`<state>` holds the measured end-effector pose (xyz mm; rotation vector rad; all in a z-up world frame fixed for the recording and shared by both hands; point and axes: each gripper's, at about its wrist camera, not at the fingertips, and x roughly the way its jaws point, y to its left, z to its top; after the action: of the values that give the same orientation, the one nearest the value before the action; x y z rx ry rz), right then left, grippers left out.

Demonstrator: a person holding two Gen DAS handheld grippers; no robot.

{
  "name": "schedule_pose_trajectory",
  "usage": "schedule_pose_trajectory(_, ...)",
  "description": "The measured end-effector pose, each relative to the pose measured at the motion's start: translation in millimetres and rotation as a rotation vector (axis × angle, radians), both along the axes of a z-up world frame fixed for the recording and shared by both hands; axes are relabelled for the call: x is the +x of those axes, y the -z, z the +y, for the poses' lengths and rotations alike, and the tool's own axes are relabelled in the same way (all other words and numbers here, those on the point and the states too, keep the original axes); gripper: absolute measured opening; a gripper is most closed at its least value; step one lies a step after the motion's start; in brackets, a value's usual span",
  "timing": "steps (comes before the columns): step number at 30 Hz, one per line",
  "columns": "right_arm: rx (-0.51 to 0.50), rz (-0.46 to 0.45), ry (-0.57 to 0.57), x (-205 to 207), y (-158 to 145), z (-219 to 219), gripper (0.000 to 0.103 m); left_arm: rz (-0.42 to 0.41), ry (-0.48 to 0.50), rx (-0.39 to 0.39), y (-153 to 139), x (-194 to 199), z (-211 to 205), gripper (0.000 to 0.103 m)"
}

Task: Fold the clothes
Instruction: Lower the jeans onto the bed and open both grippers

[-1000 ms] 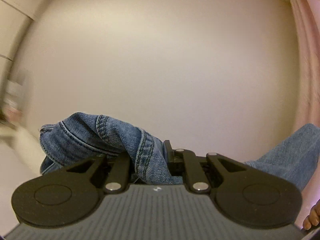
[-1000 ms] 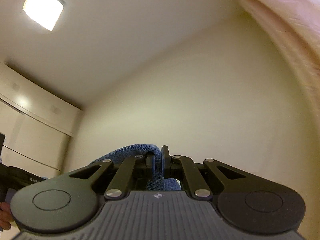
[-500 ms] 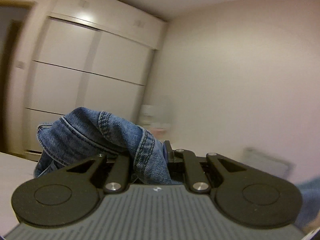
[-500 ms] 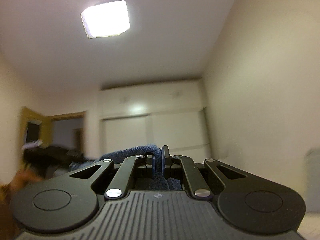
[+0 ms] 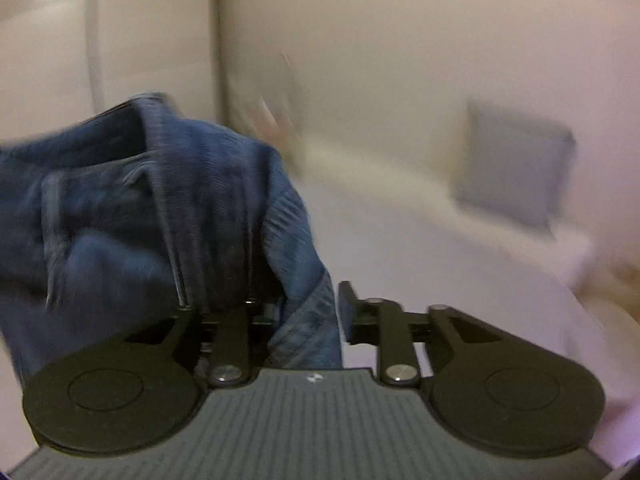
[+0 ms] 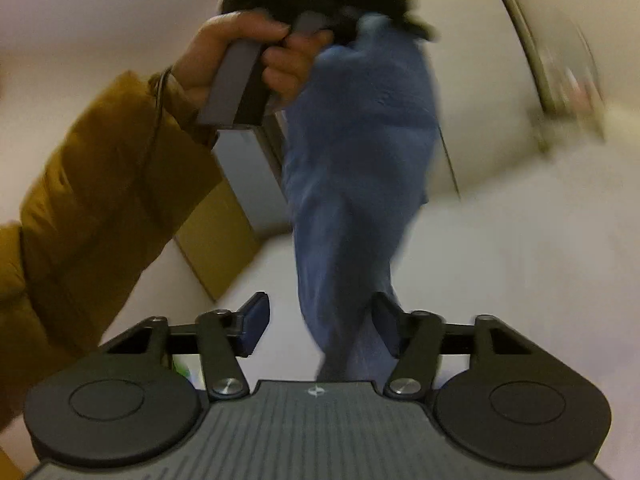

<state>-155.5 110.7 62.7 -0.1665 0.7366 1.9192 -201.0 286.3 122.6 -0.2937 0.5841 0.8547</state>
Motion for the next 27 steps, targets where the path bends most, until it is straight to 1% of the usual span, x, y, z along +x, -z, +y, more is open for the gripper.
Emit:
schedule_pose_trajectory(1, -0.060, -0.012, 0.025, 6.7, 13.3, -3.4, 0.061, 0.020, 0.009, -0.085, 39.8, 7.5, -3.0, 0.027)
schedule_pose_trajectory(2, -0.115, -0.023, 0.060, 18.0, 25.2, -7.0, 0.063, 0.028, 0.003, -0.150, 70.0, 7.6, -5.1, 0.027)
schedule_pose_trajectory(3, -0.167, -0.031, 0.099, 30.0, 36.2, -10.1, 0.065, 0.011, -0.015, -0.208, 97.2, 1.8, -12.4, 0.027)
schedule_pose_trajectory(6, -0.303, -0.003, 0.208, 69.0, 63.8, -15.6, 0.065, -0.092, -0.117, -0.396, 166.9, -44.9, -39.8, 0.034)
schedule_pose_trajectory(8, -0.389, 0.017, 0.268, 93.5, 81.3, -18.6, 0.065, -0.143, -0.246, -0.477, 204.5, -80.7, -69.8, 0.038)
schedule_pose_trajectory(10, -0.448, 0.007, 0.274, 103.9, 91.8, -11.2, 0.065, -0.164, -0.389, -0.560, 238.9, -123.3, -103.8, 0.039)
schedule_pose_trajectory(11, -0.475, -0.010, 0.263, 110.7, 104.4, -14.0, 0.065, -0.170, -0.461, -0.600, 251.5, -141.3, -112.2, 0.039)
schedule_pose_trajectory(13, -0.530, -0.058, 0.229, 131.1, 140.0, -26.0, 0.065, -0.198, -0.604, -0.701, 273.6, -168.0, -137.0, 0.039)
schedule_pose_trajectory(14, -0.558, -0.083, 0.211, 141.2, 157.8, -31.9, 0.065, -0.204, -0.661, -0.734, 286.6, -183.8, -151.2, 0.039)
schedule_pose_trajectory(15, -0.584, -0.111, 0.192, 148.5, 174.2, -35.0, 0.065, -0.201, -0.714, -0.746, 300.1, -193.9, -168.3, 0.039)
schedule_pose_trajectory(16, -0.601, -0.146, 0.169, 147.0, 190.3, -35.6, 0.065, -0.187, -0.756, -0.748, 318.2, -191.7, -184.0, 0.039)
schedule_pose_trajectory(18, -0.618, -0.220, 0.115, 135.4, 224.7, -36.5, 0.065, -0.160, -0.794, -0.757, 334.9, -212.0, -206.5, 0.040)
schedule_pose_trajectory(19, -0.620, -0.250, 0.087, 130.1, 235.3, -31.9, 0.065, -0.149, -0.810, -0.762, 346.0, -210.2, -214.2, 0.043)
schedule_pose_trajectory(20, -0.623, -0.281, 0.059, 124.7, 246.0, -27.2, 0.065, -0.145, -0.818, -0.773, 349.5, -209.9, -218.7, 0.048)
schedule_pose_trajectory(21, -0.625, -0.311, 0.031, 119.4, 256.6, -22.6, 0.065, -0.151, -0.832, -0.789, 361.9, -195.9, -212.1, 0.048)
schedule_pose_trajectory(22, -0.627, -0.333, 0.009, 114.1, 266.0, -17.2, 0.065, -0.175, -0.858, -0.810, 366.4, -189.9, -213.3, 0.048)
schedule_pose_trajectory(24, -0.635, -0.348, -0.018, 103.6, 280.1, -3.7, 0.065, -0.262, -0.936, -0.845, 364.7, -195.0, -229.0, 0.048)
schedule_pose_trajectory(25, -0.638, -0.355, -0.032, 98.4, 287.2, 3.1, 0.065, -0.338, -0.995, -0.860, 370.3, -203.9, -239.8, 0.049)
schedule_pose_trajectory(27, -0.646, -0.370, -0.058, 88.3, 302.4, 16.7, 0.065, -0.476, -1.104, -0.878, 376.6, -219.9, -254.0, 0.054)
